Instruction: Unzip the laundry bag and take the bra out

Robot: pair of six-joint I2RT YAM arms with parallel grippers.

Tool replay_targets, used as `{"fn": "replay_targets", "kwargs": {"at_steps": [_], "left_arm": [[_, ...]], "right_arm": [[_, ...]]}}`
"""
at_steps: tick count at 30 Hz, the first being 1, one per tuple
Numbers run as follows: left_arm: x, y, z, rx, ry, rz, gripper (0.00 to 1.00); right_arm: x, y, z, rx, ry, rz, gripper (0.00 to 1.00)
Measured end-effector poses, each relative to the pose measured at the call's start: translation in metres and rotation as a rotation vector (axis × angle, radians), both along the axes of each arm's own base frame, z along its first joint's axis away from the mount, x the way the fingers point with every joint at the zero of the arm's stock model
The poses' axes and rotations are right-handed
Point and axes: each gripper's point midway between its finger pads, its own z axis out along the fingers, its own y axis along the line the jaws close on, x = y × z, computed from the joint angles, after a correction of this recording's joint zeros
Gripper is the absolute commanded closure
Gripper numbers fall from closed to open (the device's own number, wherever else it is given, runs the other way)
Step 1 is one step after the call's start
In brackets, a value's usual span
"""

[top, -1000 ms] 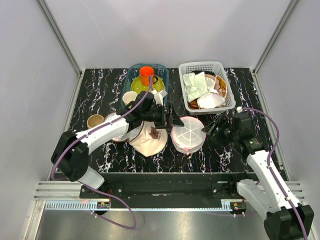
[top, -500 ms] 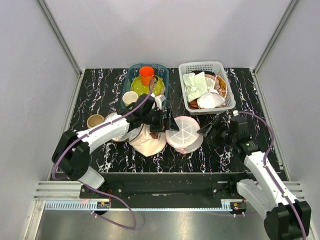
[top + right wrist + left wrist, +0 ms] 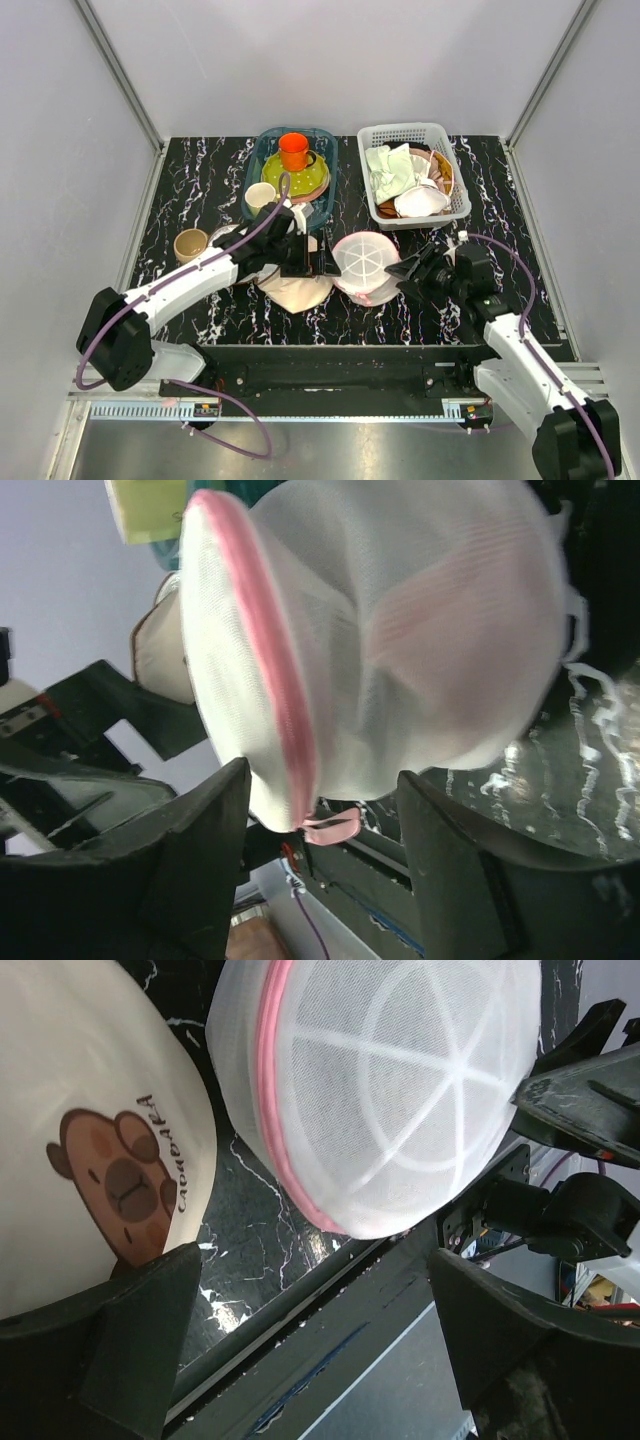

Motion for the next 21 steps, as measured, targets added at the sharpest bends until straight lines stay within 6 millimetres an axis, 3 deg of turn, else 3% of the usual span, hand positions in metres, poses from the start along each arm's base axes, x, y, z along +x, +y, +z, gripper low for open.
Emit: {"fn": "replay_targets", "kwargs": {"at_steps": [3,7,9,10,11,21], "left_arm": [[-0.005,0.003,-0.005,-0.003,0.016,0.011,0.01],[-0.003,-0.001,-0.003,-0.03,0.014,0.02,0.01],[-0.001,-0.004,-0.001,-0.05,0.012,0.026,0.01],[0.0,-0.005,0.0,-0.055,0.012,0.031,0.01],[0.001,-0.007,0.001,-0.07,0.015,0.042,0.01],[-0.003,-0.01,-0.022,-0.172,0.146,0.162,0.01]], "right_arm": [[0.002,0.011,0.007,0.041,-0.015,0.026,0.43],[0.008,0.024,0.013,0.093,-0.032,0.047,0.47],[0.01,0.03,0.015,0.113,-0.035,0.052,0.7],[0.012,0.032,0.017,0.123,-0.037,0.055,0.95],[0.014,0.034,0.018,0.134,-0.039,0.056,1.0],[0.028,0.041,0.026,0.228,-0.035,0.019,1.0]]}}
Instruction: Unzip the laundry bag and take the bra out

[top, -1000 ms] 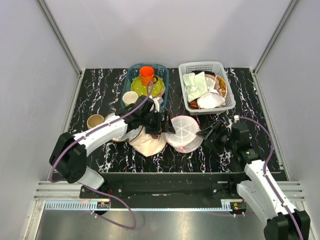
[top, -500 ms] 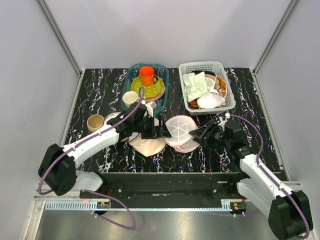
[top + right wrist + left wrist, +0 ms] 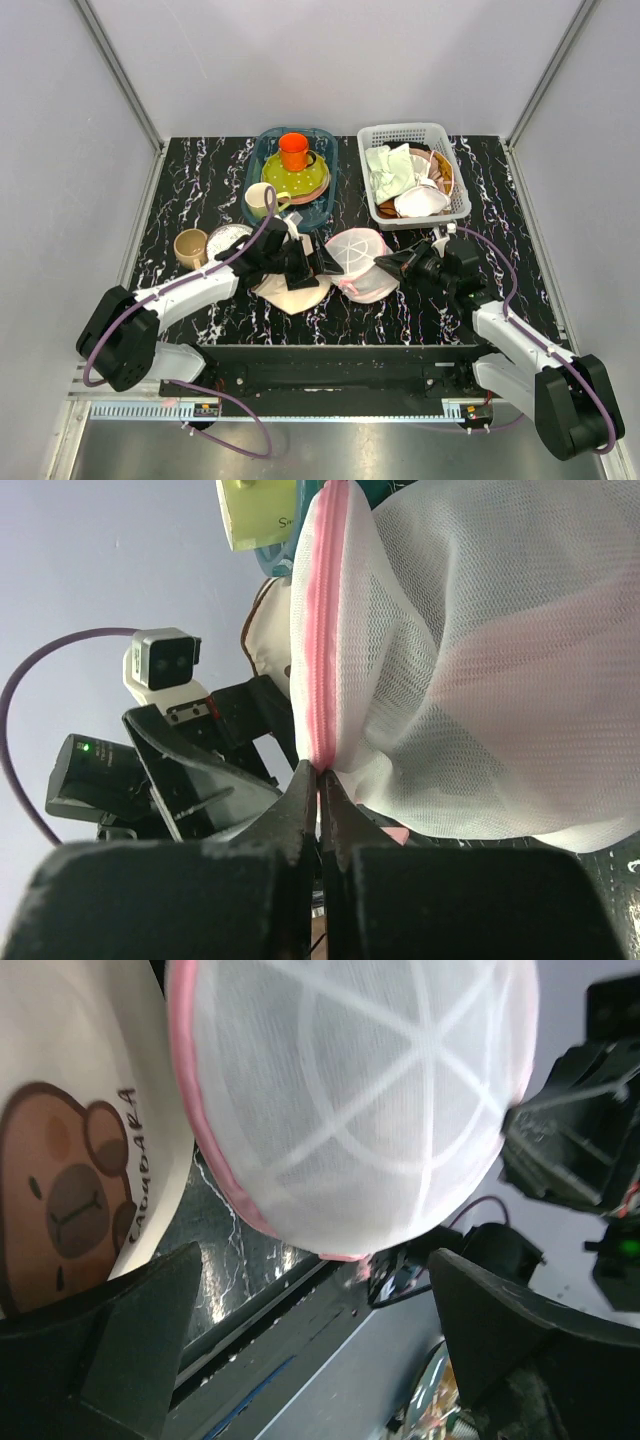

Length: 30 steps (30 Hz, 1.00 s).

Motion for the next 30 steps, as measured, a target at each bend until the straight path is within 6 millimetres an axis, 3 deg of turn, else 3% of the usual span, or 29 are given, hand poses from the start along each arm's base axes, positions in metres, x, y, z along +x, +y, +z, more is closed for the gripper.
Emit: {"fn": "replay_targets", "kwargs": {"at_steps": [8,14,16,17,19,20,21,24,27,30], "left_arm": [[0.034,0.005,0.002,-0.078,0.024,0.102,0.09],[0.031,-0.01,-0.015,-0.075,0.066,0.084,0.08],[0.029,-0.013,-0.013,-0.08,0.061,0.077,0.36],[0.03,-0.014,-0.012,-0.085,0.062,0.079,0.54],[0.032,-0.015,-0.01,-0.085,0.051,0.084,0.9],[0.033,-0.015,-0.01,-0.084,0.055,0.092,0.96],[0.035,-0.014,-0.01,-0.067,0.048,0.097,1.0],[0.044,-0.016,0.003,-0.051,0.02,0.11,1.0],[0.054,-0.019,0.031,-0.071,-0.034,0.127,1.0],[0.053,-0.014,0.051,-0.081,-0.062,0.148,1.0]], "right_arm": [[-0.004,-0.002,-0.009,0.054,0.042,-0.033,1.0],[-0.005,-0.003,-0.002,0.075,0.028,-0.04,1.0],[-0.005,-0.003,0.0,0.075,0.023,-0.046,0.99],[-0.005,-0.004,0.0,0.072,0.021,-0.05,0.86],[-0.005,-0.005,-0.003,0.057,0.028,-0.053,0.48],[-0.005,-0.006,-0.006,0.034,0.038,-0.053,0.28],[-0.005,-0.007,-0.008,0.002,0.045,-0.046,0.26],[0.001,-0.011,0.001,-0.126,0.04,-0.029,0.24],[0.013,-0.023,0.046,-0.249,-0.088,-0.061,0.28],[0.013,-0.03,0.092,-0.298,-0.233,-0.078,0.36]]}}
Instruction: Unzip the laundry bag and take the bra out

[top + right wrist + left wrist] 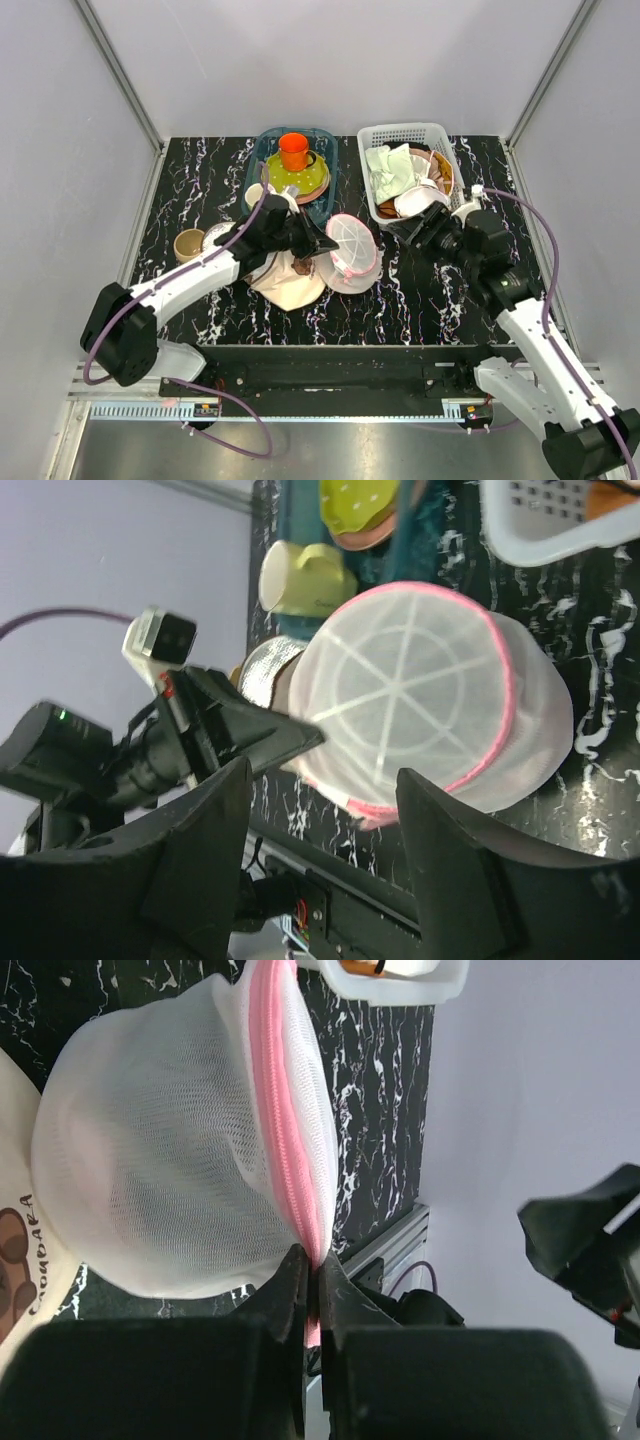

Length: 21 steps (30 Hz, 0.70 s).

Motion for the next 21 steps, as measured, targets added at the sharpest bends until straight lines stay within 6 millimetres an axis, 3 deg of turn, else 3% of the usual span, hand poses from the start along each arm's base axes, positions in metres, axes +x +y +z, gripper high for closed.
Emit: {"fn": "replay_targets", "kwargs": {"at_steps": [2,4,8,14,21], "left_arm": [[0.0,0.003,0.008,0.005,0.002,0.016,1.0],[0.003,0.003,0.014,0.016,0.008,0.03,1.0],[0.009,0.001,0.021,0.03,0.026,0.045,1.0],[0.007,0.0,0.001,0.067,0.095,0.049,1.0],[0.007,0.0,0.0,0.07,0.099,0.048,1.0]], "right_arm": [[-0.005,0.004,0.015,-0.025,-0.044,0.026,0.39],[-0.014,0.015,0.015,-0.048,-0.05,0.071,0.44],[-0.035,0.044,-0.015,-0.131,0.023,0.201,0.49],[-0.049,0.073,-0.069,-0.247,0.157,0.336,0.53],[-0.049,0.083,-0.078,-0.249,0.171,0.381,0.46]]}}
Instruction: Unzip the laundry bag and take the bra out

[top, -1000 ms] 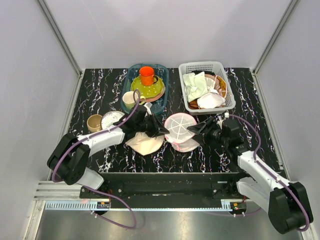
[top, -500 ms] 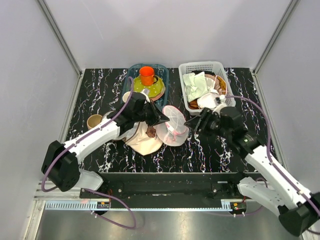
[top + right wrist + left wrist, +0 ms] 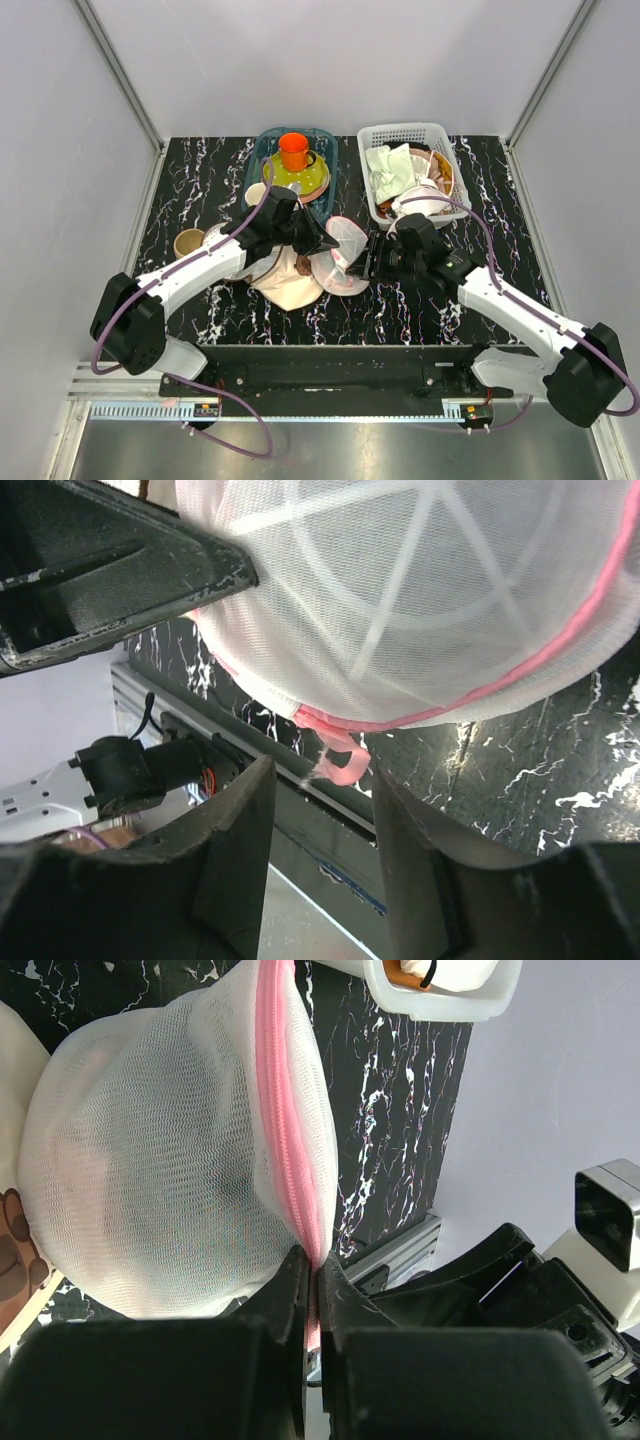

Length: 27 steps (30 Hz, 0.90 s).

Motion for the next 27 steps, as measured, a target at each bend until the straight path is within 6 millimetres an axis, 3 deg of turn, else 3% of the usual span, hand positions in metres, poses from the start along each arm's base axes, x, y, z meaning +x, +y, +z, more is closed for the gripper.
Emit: {"fn": "replay_targets", "kwargs": {"at_steps": [12,16,27], "left_arm": [[0.0,0.0,0.0,-0.001,-0.001,-0.001,1.0],[0.0,0.0,0.0,-0.002,-0.001,-0.002,1.0],[0.001,-0.001,0.0,-0.008,-0.009,-0.002,1.0]], "right_arm": [[0.007,0.021,-0.011,0.051,0.034,0.048,0.39],[0.008,0.023,-0.017,0.043,0.048,0.049,0.42],[0.008,0.025,-0.004,0.077,0.017,0.052,0.49]]}}
